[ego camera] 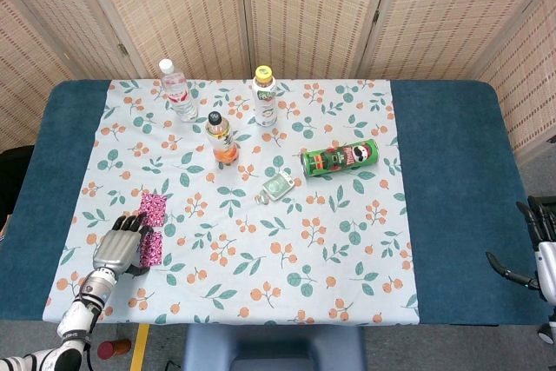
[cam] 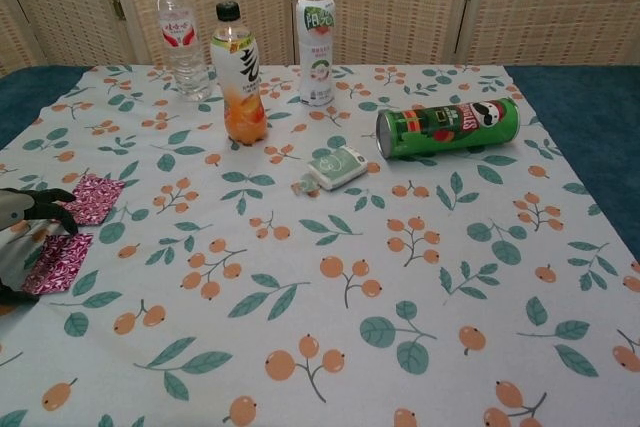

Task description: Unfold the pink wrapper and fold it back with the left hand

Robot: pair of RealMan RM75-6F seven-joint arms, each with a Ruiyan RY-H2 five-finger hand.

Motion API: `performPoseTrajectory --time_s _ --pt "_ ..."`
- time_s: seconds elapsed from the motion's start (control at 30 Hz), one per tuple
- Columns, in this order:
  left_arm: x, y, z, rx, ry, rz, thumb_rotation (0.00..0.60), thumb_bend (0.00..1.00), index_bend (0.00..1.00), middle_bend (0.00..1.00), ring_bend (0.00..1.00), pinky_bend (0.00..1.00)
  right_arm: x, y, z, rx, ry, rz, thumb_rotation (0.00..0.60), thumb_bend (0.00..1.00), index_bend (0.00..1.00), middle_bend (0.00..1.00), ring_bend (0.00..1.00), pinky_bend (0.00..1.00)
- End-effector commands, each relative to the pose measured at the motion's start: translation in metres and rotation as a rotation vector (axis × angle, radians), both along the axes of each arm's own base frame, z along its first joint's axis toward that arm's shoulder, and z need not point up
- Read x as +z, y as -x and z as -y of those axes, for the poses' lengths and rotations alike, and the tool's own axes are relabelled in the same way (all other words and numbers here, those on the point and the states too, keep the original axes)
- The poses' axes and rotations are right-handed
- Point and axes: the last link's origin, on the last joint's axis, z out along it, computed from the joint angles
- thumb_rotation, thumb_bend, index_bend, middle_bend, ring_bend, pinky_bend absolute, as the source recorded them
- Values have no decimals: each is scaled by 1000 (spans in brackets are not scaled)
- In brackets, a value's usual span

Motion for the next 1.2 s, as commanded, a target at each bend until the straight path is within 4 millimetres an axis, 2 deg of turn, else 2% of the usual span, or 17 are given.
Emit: performPoseTrajectory --time_s 0.03,0.3,0.43,0.57,0.8,1.0,1.2 --pt "1 0 1 -2 -4 1 600 245 328 0 0 0 0 0 0 2 1 0 327 300 0 0 0 0" --pt "19 -5 3 -43 -35 2 600 246 329 0 0 0 1 -2 -1 5 6 -2 327 300 0 0 0 0" --pt "28 -12 -3 -86 -49 0 600 246 329 0 0 0 2 -2 -1 7 8 -3 327 300 0 0 0 0" --pt "32 -20 -18 -133 -58 -22 600 246 327 0 0 0 1 -3 -2 9 8 -5 327 299 0 0 0 0" --pt "33 -32 -58 -196 -48 -62 600 246 293 0 0 0 3 -5 -6 3 15 -9 327 300 0 0 0 0" --pt "27 -29 -84 -197 -23 -106 600 246 284 0 0 0 3 -5 -8 -6 20 -13 328 300 0 0 0 0" --pt "24 -19 -94 -169 -11 -131 600 245 277 0 0 0 3 -6 -9 -12 22 -16 328 300 0 0 0 0"
